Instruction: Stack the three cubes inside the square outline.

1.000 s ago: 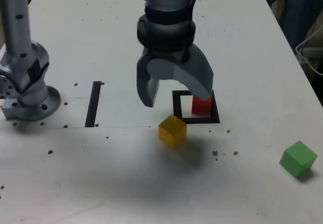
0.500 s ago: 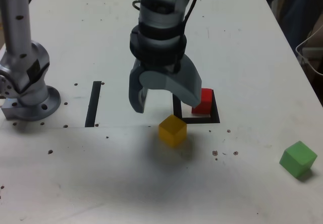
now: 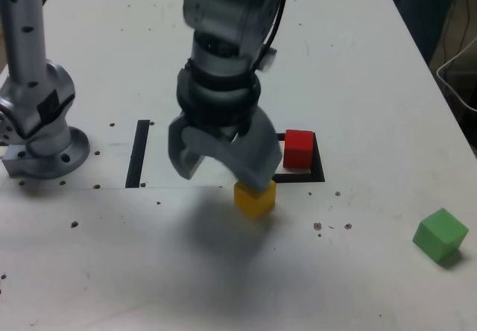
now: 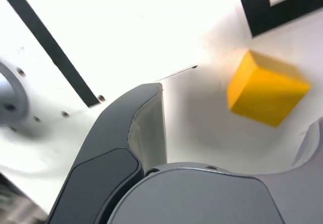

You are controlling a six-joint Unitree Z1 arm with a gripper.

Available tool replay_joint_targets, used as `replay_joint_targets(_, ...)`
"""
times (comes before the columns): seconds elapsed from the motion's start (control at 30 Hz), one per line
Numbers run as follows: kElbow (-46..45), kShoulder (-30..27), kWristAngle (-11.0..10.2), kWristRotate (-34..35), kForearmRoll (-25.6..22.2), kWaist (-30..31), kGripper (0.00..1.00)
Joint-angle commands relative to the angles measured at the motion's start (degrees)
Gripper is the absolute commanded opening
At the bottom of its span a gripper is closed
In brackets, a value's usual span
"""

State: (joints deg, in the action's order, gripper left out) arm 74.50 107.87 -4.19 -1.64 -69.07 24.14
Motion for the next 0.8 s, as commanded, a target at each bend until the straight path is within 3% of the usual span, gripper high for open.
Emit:
replay_joint_targets(0.0, -0.14, 0.23, -0.78, -3.62, 0.23, 0.72, 0.95)
replay_joint_targets(0.17, -0.49, -0.26, -3.08, -13.09, 0.96, 2.02, 0.97)
replay_joint_targets(0.3, -0.82, 0.03, -3.60, -14.70, 0.98, 2.44, 0.97)
replay_joint_targets(0.77, 4.33, 7.59, 0.37, -14.88, 4.11, 3.03, 0.95)
